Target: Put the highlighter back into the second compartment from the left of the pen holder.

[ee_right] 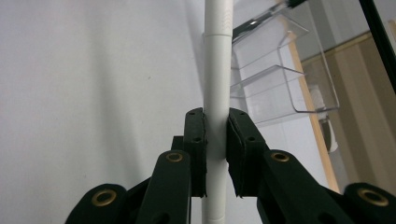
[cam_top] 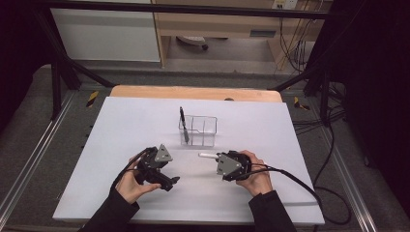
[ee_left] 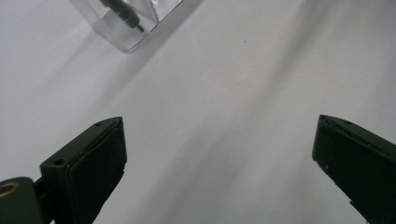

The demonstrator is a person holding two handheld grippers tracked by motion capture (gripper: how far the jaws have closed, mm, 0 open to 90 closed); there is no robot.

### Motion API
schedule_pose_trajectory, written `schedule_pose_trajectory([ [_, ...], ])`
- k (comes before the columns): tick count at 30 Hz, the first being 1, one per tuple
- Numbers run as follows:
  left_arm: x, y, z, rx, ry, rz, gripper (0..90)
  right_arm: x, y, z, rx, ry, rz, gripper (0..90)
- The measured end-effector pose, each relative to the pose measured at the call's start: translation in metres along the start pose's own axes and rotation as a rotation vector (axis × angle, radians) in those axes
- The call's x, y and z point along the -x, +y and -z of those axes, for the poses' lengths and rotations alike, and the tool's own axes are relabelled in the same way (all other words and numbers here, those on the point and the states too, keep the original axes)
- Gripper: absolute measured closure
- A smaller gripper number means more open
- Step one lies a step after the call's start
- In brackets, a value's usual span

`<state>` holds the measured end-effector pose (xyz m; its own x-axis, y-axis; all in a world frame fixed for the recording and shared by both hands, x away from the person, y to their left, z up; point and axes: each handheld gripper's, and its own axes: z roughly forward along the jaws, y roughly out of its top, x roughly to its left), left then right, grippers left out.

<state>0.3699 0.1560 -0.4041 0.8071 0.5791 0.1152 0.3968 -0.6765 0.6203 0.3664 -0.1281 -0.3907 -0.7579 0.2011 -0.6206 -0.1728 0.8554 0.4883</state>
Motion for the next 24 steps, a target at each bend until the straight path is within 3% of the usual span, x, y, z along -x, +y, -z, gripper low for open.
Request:
schedule_pose_trajectory([
  [8, -0.01, -0.023, 0.007, 0.03, 0.016, 0.055, 2.3, 0.013, -0.01, 0.007, 0.089, -0.005, -0.269, 78.7],
  [11, -0.015, -0.03, 0.008, 0.03, 0.022, 0.08, 2.4, 0.017, -0.011, 0.009, 0.114, -0.008, -0.334, 78.8],
  [19, -0.021, -0.046, 0.01, 0.047, 0.027, 0.119, 2.4, 0.028, -0.01, 0.008, 0.228, -0.022, -0.574, 78.8],
  [24, -0.027, -0.057, 0.012, 0.058, 0.038, 0.143, 2.4, 0.036, -0.01, 0.007, 0.317, -0.057, -0.739, 78.7],
])
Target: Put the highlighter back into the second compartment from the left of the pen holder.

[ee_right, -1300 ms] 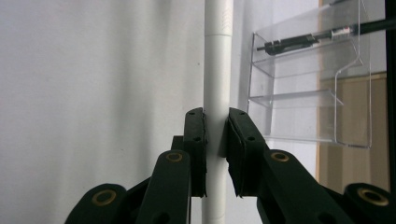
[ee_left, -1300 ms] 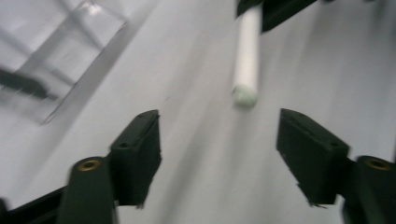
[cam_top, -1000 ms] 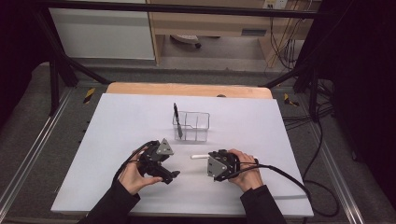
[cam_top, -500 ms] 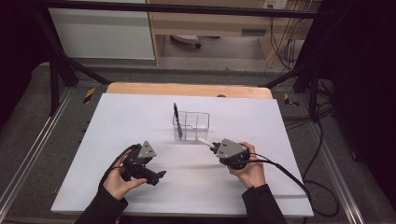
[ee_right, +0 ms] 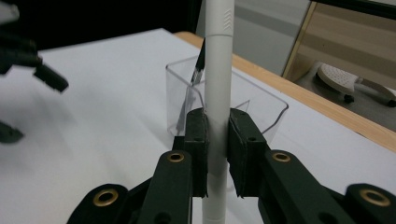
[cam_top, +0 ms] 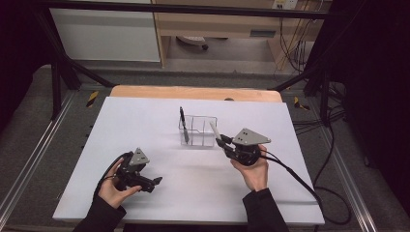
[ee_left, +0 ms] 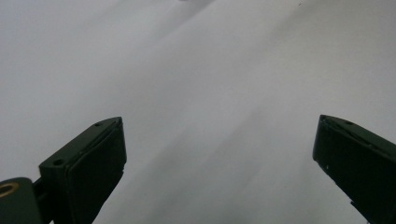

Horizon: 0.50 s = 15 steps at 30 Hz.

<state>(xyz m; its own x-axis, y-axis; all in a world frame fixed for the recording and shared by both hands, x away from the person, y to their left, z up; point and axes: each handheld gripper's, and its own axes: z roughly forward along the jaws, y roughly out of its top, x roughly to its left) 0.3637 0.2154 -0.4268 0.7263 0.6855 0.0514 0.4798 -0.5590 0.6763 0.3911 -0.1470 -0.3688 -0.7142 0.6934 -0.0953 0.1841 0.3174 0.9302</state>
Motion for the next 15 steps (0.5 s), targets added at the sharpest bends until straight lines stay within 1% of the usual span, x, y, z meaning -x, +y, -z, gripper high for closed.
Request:
schedule_pose_trajectory([
  [3, -0.004, -0.005, 0.002, 0.002, 0.007, 0.014, 2.4, 0.003, 0.003, -0.002, 0.045, -0.006, -0.058, 78.7],
  [4, -0.006, -0.007, 0.003, 0.008, 0.009, 0.023, 2.4, 0.004, 0.004, -0.002, 0.06, -0.004, -0.088, 78.7],
  [5, -0.007, -0.008, 0.004, 0.007, 0.012, 0.025, 2.4, 0.005, 0.005, -0.003, 0.076, -0.011, -0.108, 78.7],
  [7, -0.01, -0.01, 0.005, 0.009, 0.018, 0.039, 2.4, 0.006, 0.006, -0.005, 0.089, -0.022, -0.137, 78.7],
  [8, -0.01, -0.011, 0.005, 0.01, 0.017, 0.044, 2.4, 0.006, 0.007, -0.006, 0.11, -0.026, -0.154, 78.7],
  [10, -0.012, -0.012, 0.006, 0.013, 0.013, 0.047, 2.4, 0.005, 0.007, -0.009, 0.133, -0.033, -0.173, 78.7],
  [12, -0.011, -0.012, 0.006, 0.013, 0.011, 0.045, 2.4, 0.004, 0.009, -0.012, 0.148, -0.035, -0.205, 78.7],
  [15, -0.011, -0.013, 0.006, 0.009, 0.013, 0.041, 2.4, 0.003, 0.014, -0.017, 0.157, -0.045, -0.223, 78.7],
])
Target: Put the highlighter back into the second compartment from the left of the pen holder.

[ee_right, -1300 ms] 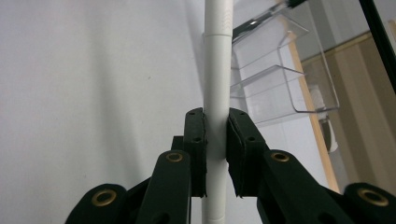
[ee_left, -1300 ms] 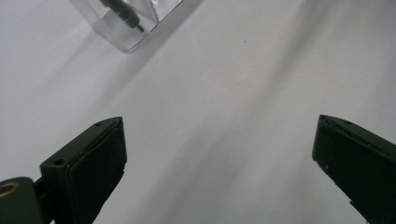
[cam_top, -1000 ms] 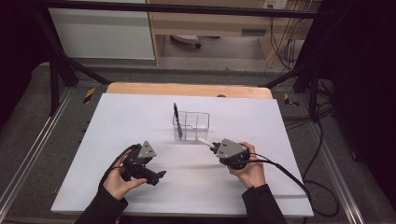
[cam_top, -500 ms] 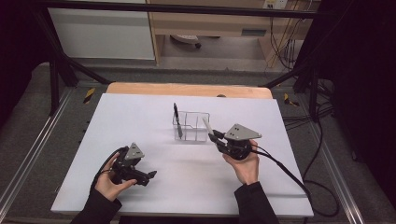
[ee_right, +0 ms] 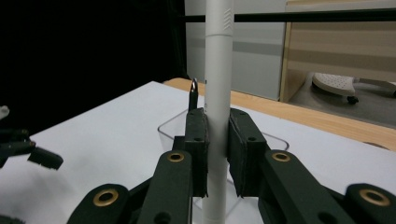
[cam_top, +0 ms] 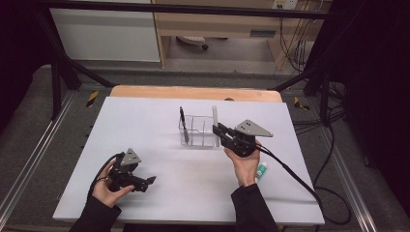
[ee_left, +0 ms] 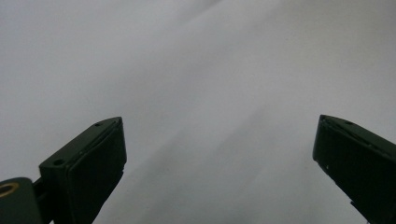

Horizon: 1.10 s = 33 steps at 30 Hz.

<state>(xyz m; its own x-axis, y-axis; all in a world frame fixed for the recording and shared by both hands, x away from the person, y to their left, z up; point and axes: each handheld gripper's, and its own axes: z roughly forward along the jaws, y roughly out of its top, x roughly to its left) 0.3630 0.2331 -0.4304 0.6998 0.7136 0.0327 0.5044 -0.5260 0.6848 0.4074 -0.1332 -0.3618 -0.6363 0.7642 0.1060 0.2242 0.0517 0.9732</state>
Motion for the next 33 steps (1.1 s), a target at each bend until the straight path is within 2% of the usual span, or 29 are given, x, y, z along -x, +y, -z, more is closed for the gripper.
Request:
schedule_pose_trajectory([
  [6, -0.001, -0.002, 0.0, -0.003, 0.004, 0.003, 2.4, -0.003, 0.011, -0.014, 0.04, -0.011, -0.032, 78.7],
  [14, -0.001, -0.002, 0.0, 0.003, 0.005, 0.007, 2.4, -0.005, 0.018, -0.038, 0.058, -0.045, -0.083, 78.7],
  [21, -0.001, -0.002, 0.0, -0.002, 0.001, 0.001, 2.4, 0.0, 0.021, -0.057, 0.089, -0.068, -0.095, 78.7],
  [29, -0.001, -0.002, -0.001, -0.007, 0.001, 0.003, 2.4, 0.007, 0.02, -0.071, 0.086, -0.082, -0.115, 78.7],
  [33, -0.001, -0.002, -0.001, -0.008, -0.002, -0.001, 2.4, 0.01, 0.016, -0.078, 0.084, -0.087, -0.108, 78.7],
])
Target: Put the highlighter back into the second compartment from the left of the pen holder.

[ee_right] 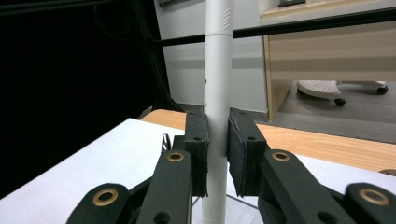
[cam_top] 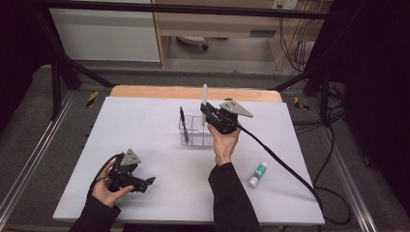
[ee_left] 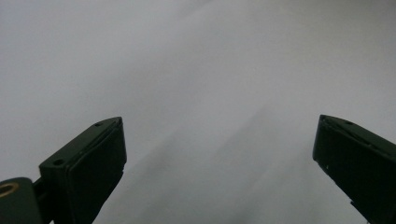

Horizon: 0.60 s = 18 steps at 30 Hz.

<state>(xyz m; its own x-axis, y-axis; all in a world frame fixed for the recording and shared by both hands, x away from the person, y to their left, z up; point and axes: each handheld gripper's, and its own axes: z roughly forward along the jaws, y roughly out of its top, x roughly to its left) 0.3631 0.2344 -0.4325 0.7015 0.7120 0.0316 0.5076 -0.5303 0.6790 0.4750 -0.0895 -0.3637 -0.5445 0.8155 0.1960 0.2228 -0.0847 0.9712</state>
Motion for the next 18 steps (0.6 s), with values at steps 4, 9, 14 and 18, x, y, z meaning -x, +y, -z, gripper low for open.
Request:
schedule_pose_trajectory([
  [4, 0.0, 0.0, 0.0, 0.003, 0.0, 0.004, 2.4, 0.001, -0.007, -0.007, -0.004, 0.005, -0.01, 78.7],
  [9, 0.0, -0.001, 0.0, 0.002, 0.001, 0.002, 2.4, 0.0, -0.017, -0.013, -0.033, 0.013, -0.018, 78.7],
  [14, 0.001, 0.0, 0.0, -0.001, -0.002, -0.005, 2.4, -0.002, -0.029, -0.018, -0.069, 0.027, -0.004, 78.6],
  [18, 0.0, -0.001, 0.001, 0.0, 0.0, -0.001, 2.4, -0.003, -0.038, -0.021, -0.098, 0.027, 0.001, 78.7],
])
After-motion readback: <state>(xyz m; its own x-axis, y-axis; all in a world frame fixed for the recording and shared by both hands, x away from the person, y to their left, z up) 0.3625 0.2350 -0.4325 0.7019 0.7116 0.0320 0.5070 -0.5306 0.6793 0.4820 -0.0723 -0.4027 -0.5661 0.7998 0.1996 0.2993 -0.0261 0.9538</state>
